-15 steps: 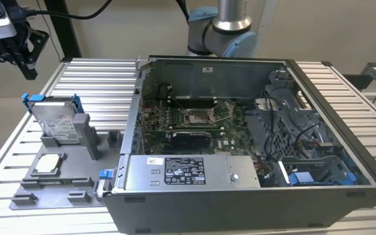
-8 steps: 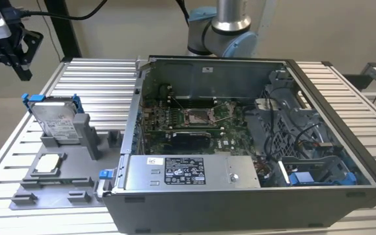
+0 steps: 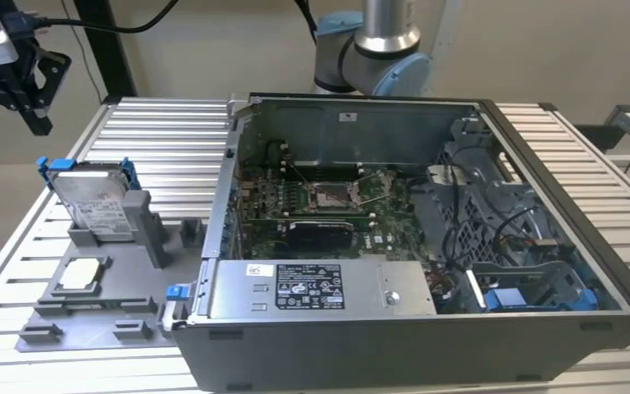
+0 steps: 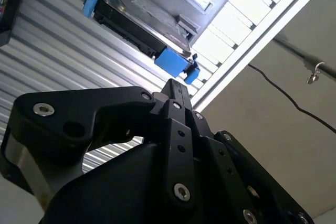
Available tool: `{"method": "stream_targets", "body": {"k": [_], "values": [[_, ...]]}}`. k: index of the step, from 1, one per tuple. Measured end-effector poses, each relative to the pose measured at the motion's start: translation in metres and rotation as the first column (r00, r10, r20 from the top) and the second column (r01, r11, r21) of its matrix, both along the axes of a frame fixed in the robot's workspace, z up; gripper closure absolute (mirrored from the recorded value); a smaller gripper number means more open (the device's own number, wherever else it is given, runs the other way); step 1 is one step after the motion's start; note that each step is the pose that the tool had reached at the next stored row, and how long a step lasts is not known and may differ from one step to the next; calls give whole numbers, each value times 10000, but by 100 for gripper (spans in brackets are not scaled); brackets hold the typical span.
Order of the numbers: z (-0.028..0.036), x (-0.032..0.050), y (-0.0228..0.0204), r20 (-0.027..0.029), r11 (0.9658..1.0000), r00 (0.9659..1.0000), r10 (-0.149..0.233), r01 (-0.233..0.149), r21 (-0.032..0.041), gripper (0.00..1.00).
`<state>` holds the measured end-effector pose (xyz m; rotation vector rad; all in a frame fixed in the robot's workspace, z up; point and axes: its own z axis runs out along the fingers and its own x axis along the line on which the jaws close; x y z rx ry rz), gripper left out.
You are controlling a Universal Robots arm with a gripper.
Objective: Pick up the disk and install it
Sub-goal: 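Pick up the disk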
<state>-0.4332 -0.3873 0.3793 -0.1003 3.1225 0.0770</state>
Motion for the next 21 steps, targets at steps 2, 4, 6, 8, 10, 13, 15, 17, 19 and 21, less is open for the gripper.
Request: {"method": "stream_targets", "body": {"k": [2,4,6,8,10,13,15,17,19,21], "values": [[0,0,0,0,10000,10000,0,0,0,100],[0,0,0,0,10000,10000,0,0,0,100],[0,0,0,-1,10000,10000,0,0,0,100],[0,0,0,-1,10000,10000,1,-1,0,100],[0,0,0,-2,10000,10000,97,-97,-2,100],[0,0,0,-1,9987,9987,504,-504,-16,100],[0,1,-1,-2,9962,9962,875,-875,-44,100],[0,0,-1,-2,9924,9924,1232,-1232,-75,100],[0,0,0,-4,9872,9873,1589,-1589,-105,100],[0,0,0,-5,9809,9810,1942,-1942,-126,100]]}}
